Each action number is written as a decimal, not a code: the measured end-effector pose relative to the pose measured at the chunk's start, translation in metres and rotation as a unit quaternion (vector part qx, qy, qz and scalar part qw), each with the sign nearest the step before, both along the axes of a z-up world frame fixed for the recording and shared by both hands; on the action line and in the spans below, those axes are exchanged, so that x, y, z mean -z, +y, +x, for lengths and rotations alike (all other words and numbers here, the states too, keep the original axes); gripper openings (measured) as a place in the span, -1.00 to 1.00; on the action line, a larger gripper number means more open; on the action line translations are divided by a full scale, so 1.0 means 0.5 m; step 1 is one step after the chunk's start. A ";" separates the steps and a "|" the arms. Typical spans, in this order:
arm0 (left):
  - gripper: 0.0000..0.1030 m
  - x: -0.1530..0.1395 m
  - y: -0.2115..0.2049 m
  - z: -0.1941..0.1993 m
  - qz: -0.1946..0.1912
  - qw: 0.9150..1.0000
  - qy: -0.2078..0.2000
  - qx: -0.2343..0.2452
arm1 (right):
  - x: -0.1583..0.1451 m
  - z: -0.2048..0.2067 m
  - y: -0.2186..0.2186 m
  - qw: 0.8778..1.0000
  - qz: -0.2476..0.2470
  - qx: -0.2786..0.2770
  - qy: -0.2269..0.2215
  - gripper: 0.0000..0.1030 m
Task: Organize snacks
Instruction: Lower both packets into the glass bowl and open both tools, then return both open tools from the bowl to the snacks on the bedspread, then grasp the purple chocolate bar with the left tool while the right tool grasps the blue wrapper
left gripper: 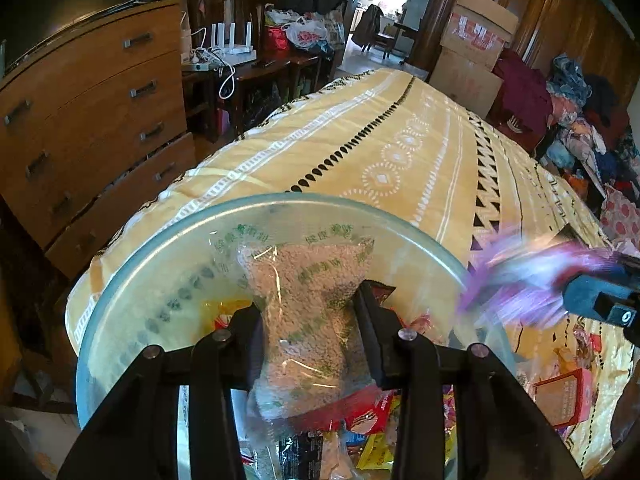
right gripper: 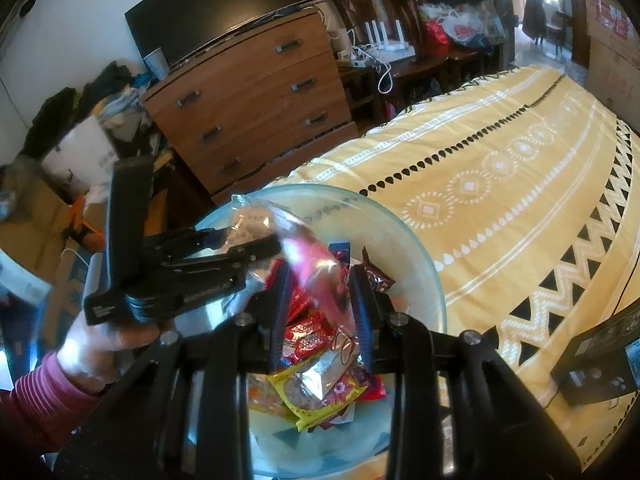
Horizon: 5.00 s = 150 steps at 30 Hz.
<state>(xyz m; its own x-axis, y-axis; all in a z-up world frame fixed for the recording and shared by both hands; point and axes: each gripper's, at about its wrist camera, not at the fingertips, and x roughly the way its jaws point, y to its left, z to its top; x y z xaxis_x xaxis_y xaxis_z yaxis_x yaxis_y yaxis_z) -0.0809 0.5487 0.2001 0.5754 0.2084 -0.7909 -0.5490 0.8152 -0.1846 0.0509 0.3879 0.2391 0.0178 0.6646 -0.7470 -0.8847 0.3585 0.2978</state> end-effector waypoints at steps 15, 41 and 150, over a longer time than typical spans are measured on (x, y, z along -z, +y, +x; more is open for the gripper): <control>0.32 -0.006 0.002 -0.047 -0.019 0.999 -0.033 -0.017 | -0.012 -0.045 -0.045 0.996 0.065 0.012 -0.061 0.47; 0.32 -0.032 -0.067 -0.157 -0.050 0.993 -0.104 -0.020 | 0.181 -0.116 -0.019 0.997 0.077 0.013 0.003 0.54; -0.28 0.350 -1.048 0.150 -0.063 0.929 0.076 0.356 | 0.379 -0.096 -1.192 0.909 -0.040 0.401 0.102 0.23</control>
